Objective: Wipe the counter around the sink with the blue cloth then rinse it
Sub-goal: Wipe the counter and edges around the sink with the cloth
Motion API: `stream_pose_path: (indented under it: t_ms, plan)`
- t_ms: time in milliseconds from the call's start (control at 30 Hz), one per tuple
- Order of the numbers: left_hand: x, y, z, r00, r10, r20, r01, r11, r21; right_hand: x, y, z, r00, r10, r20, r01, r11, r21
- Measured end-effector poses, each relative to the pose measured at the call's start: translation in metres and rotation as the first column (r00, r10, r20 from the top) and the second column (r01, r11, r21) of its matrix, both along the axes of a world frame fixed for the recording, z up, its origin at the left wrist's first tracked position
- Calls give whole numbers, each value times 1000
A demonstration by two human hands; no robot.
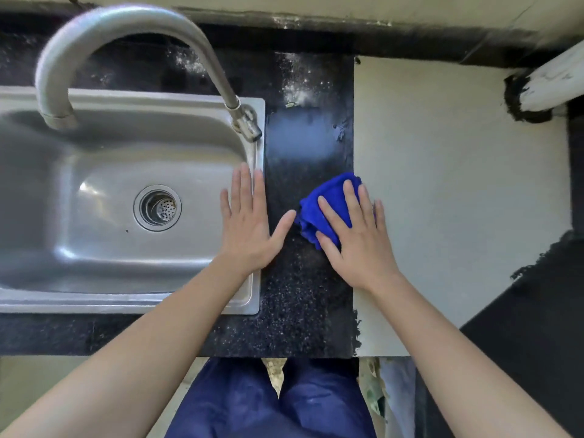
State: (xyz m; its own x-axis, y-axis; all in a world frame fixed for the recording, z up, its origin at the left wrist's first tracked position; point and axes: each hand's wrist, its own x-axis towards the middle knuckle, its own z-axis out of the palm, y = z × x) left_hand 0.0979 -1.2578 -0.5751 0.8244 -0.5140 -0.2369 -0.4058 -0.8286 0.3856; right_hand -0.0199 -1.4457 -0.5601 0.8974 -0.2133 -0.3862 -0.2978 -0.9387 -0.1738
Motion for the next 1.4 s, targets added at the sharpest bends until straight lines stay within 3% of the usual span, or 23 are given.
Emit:
stream_pose_path:
  t_ms: [200,533,733,900,1100,1200,1267,1400]
  plan:
    - [2,-19,-18,998,8,70,-8,1000,9,23,-25,-5,999,45,26,-45,999,27]
    - [2,-20,-16,995,18,102,-22,999,29,207,-62,-5,996,-74,56,73,997,23]
    - [3,-22,-16,993,38,114,-42,999,26,151,-77,-4,991,62,115,-60,998,-21]
    - [1,-22,-17,990,49,130,-47,999,-18,115,-87,-1,995,53,87,-51,998,-26]
    - [1,-22,-17,991,43,127,-41,999,-16,190,-74,-8,983,114,147,-104,992,-71]
    - [0,-22,-17,991,53,121,-49,998,-33,244,-35,-17,984,14,177,2,996,-87]
    - [1,-23,-17,991,52,124,-48,998,-30,248,-18,-20,977,-54,205,72,994,-83]
    - [2,-22,-15,992,47,114,-44,999,-25,208,-55,-9,979,25,202,-13,998,-60]
